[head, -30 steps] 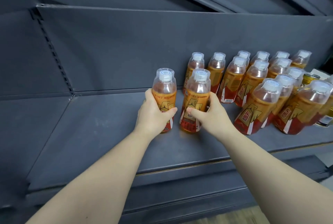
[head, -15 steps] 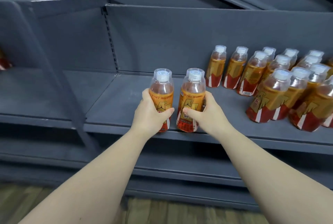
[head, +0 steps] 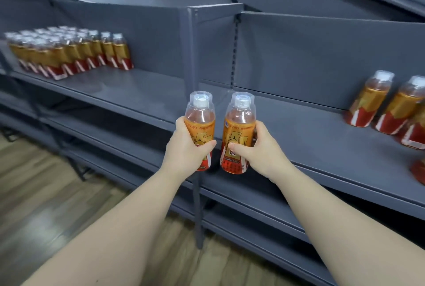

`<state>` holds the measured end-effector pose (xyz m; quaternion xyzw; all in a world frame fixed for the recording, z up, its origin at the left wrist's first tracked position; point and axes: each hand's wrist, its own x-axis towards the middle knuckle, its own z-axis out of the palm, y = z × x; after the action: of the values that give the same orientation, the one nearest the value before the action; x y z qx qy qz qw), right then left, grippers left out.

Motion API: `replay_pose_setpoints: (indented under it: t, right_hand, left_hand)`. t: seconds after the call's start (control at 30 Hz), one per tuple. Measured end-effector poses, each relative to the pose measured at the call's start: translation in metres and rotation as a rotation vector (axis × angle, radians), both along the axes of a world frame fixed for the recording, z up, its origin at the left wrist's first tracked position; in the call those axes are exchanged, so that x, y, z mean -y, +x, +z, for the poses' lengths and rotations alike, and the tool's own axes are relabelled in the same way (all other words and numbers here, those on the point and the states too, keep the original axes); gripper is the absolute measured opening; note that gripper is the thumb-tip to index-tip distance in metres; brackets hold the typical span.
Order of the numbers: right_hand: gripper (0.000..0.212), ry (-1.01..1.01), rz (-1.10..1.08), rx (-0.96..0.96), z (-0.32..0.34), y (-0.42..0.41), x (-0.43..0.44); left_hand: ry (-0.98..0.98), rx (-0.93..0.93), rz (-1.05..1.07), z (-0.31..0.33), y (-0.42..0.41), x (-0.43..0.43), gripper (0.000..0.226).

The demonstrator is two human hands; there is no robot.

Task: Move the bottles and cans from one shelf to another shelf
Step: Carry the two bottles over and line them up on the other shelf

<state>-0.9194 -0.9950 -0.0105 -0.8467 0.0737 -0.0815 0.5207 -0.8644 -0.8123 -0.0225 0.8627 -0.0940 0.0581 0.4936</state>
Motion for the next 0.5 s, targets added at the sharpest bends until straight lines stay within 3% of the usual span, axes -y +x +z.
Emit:
replay_pose_setpoints:
  t: [0.5]
  right_hand:
    - [0.064,-0.020,0.219,-0.016,-0.010,0.087,-0.206]
  left_hand:
    - [0.013,-0.013,0.241,-0.011,0.045,-0.215,0.076]
